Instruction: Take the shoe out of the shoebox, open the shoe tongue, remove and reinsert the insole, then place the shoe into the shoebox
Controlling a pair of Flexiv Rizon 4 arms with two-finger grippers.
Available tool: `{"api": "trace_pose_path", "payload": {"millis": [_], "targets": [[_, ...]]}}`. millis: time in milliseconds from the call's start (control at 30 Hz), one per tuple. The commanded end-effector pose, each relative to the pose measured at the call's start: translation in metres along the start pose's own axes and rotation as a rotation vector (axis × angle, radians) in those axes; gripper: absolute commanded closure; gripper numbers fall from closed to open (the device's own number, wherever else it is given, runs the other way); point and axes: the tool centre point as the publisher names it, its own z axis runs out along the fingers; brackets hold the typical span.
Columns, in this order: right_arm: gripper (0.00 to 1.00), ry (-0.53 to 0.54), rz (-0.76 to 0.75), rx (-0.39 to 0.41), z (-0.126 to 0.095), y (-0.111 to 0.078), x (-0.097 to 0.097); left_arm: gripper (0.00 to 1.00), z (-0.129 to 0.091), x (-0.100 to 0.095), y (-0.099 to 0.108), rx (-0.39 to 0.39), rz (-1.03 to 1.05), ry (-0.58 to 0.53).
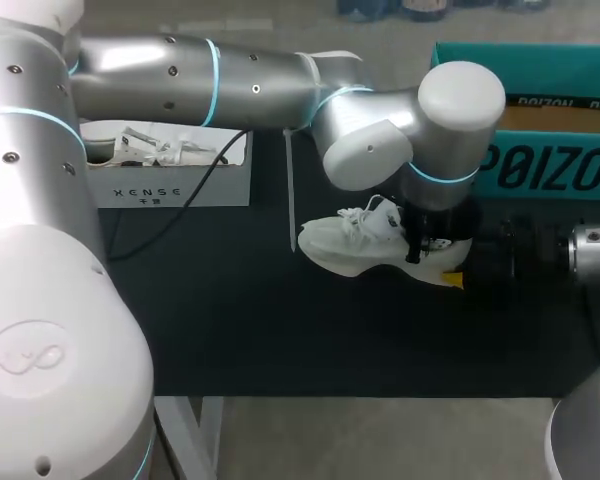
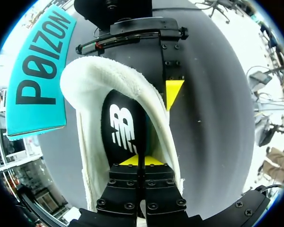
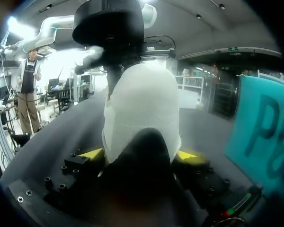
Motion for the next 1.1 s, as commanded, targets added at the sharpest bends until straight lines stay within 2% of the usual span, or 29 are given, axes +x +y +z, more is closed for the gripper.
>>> {"api": "trace_pose_path", "payload": {"millis": [33, 700, 867, 1100], "targets": [[1.00, -0.001, 0.000, 0.001, 0.003, -0.002, 0.001, 1.00, -0.016, 0.004, 0.004, 0.002, -0.004, -0.021], [1.00, -0.001, 0.000, 0.001, 0.003, -0.002, 0.001, 1.00, -0.063, 0.003, 0.016, 0.016, -0.062, -0.130], [1.00, -0.001, 0.000, 0.001, 0.003, -0.002, 0.001, 1.00, -0.073, 0.005, 0.022, 0.044, -0.090, -0.149], [1.00, -0.001, 0.000, 0.001, 0.003, -0.002, 0.001, 1.00, -0.088, 0.014, 0.019, 0.083, -0.094, -0.176]]}}
